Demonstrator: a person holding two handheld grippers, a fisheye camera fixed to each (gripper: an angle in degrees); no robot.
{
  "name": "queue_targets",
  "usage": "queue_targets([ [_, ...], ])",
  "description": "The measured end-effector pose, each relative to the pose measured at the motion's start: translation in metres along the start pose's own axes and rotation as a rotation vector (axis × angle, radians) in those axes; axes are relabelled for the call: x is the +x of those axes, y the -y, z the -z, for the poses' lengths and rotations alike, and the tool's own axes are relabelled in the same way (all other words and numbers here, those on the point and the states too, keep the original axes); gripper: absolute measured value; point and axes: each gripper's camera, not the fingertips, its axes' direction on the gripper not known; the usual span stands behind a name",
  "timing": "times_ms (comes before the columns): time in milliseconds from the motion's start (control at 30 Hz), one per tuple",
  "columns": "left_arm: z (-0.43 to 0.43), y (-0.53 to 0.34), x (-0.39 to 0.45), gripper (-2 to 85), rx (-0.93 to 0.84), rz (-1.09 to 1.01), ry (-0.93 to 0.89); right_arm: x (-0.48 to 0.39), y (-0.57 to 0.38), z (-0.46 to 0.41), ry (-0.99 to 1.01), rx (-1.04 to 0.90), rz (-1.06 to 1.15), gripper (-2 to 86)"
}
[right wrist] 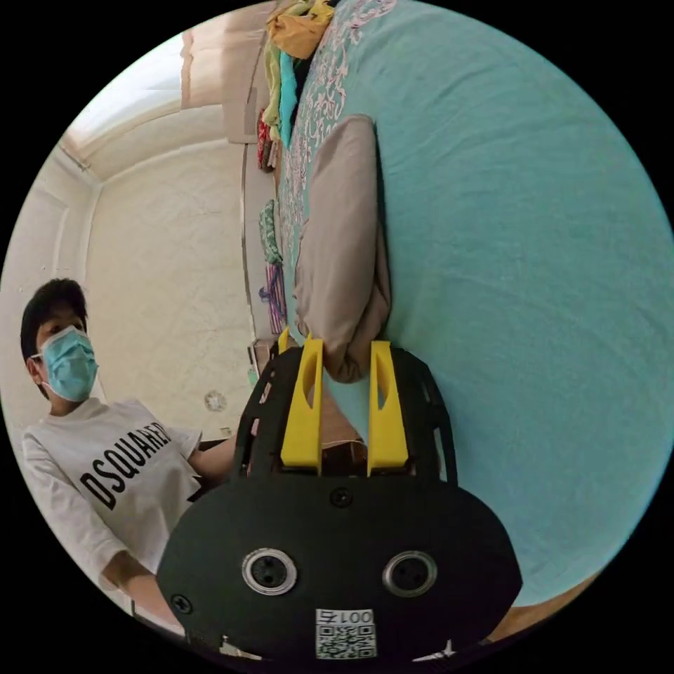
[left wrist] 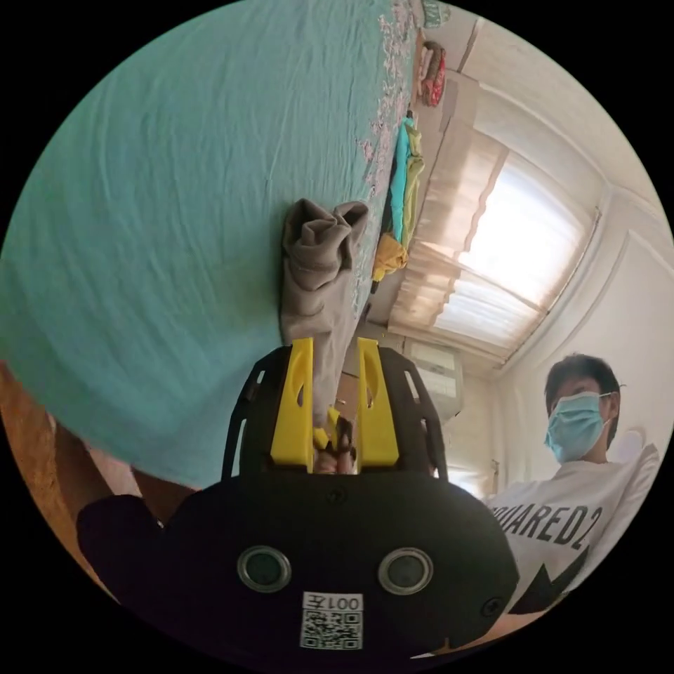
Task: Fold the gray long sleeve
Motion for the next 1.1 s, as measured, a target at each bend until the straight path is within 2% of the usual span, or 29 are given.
queue_targets([
  [133,0.024,-0.010,-0.003,10.2,-0.007,0.063,0.059,-0.021,-0.001,0.020,0.195,0.062,-0.039,7.5],
  [267,0.011,-0.016,-0.009,17.8,0.034,0.140,-0.159,-0.056,0.004,0.024,0.301,0.088,-0.067,6.8],
  [367,-0.001,-0.014,0.006,19.8,0.159,0.118,-0.334,-0.082,0.011,0.015,0.375,0.053,-0.051,6.5],
  [500,-0.002,-0.014,0.036,20.8,0.316,0.146,-0.558,-0.137,0.022,0.013,0.295,-0.031,0.071,6.2],
  [567,0.000,-0.007,0.050,21.0,0.312,0.157,-0.572,-0.166,0.026,0.011,0.235,-0.073,0.148,6.1],
  [733,0.005,0.022,0.076,17.3,0.265,0.262,-0.585,-0.250,0.039,-0.023,0.142,-0.226,0.393,5.9],
  [767,0.007,0.032,0.084,12.3,0.249,0.284,-0.586,-0.268,0.043,-0.038,0.147,-0.253,0.440,5.9],
  [867,0.021,0.067,0.115,3.5,0.258,0.198,-0.638,-0.307,0.057,-0.083,0.232,-0.278,0.530,5.8],
  [967,0.056,0.116,0.158,1.4,0.273,0.127,-0.703,-0.347,0.070,-0.142,0.264,-0.294,0.605,5.8],
  [1033,0.089,0.150,0.195,1.1,0.244,0.032,-0.649,-0.370,0.075,-0.181,0.289,-0.288,0.636,5.9],
  [1100,0.138,0.194,0.247,0.8,0.180,-0.131,-0.509,-0.394,0.075,-0.238,0.321,-0.277,0.676,6.0],
])
